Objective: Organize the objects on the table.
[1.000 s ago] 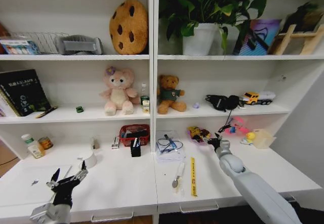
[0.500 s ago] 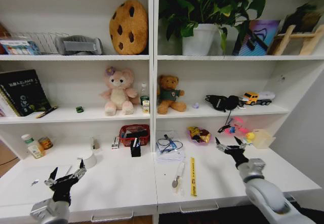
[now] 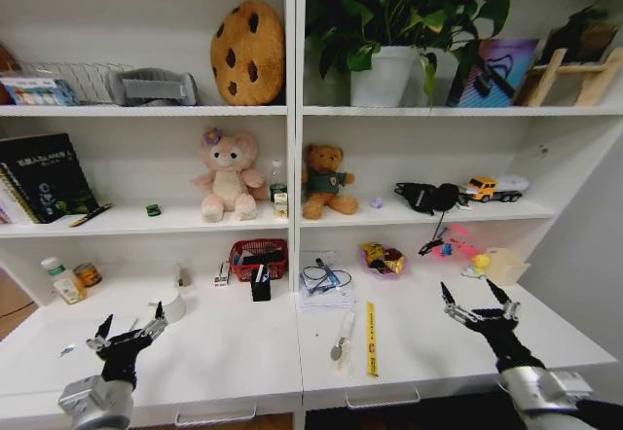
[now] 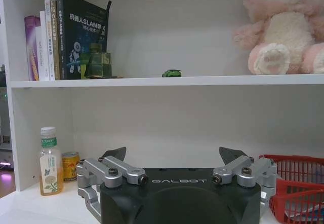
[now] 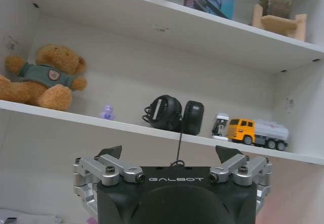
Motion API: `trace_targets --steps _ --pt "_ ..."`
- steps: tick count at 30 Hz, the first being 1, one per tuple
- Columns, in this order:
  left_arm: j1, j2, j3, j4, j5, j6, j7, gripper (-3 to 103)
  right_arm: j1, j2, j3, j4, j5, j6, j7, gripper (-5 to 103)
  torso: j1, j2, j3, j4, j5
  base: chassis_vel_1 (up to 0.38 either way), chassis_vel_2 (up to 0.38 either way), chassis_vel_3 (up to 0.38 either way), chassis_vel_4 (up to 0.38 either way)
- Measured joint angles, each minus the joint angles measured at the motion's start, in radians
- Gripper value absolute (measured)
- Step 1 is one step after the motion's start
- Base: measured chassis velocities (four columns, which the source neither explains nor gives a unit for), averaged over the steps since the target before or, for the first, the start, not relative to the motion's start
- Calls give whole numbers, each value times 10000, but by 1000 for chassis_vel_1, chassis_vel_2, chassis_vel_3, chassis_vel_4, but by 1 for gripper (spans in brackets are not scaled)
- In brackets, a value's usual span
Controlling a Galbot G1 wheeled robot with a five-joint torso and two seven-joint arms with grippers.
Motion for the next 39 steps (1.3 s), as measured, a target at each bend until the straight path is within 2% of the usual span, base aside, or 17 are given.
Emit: trace_targets --steps 8,15,39 --pt "-104 -101 132 251 46 -91 63 100 -185 274 205 -331 -37 527 6 100 -1 0 0 0 -1 0 0 0 0" --pt "-190 12 33 230 -73 -21 67 100 311 623 -35 -349 156 -33 277 100 1 -1 1 -1 0 0 0 0 0" --pt "-184 6 25 222 -72 8 61 100 347 637 -67 -356 181 -101 302 100 0 0 0 0 0 0 4 -1 -4"
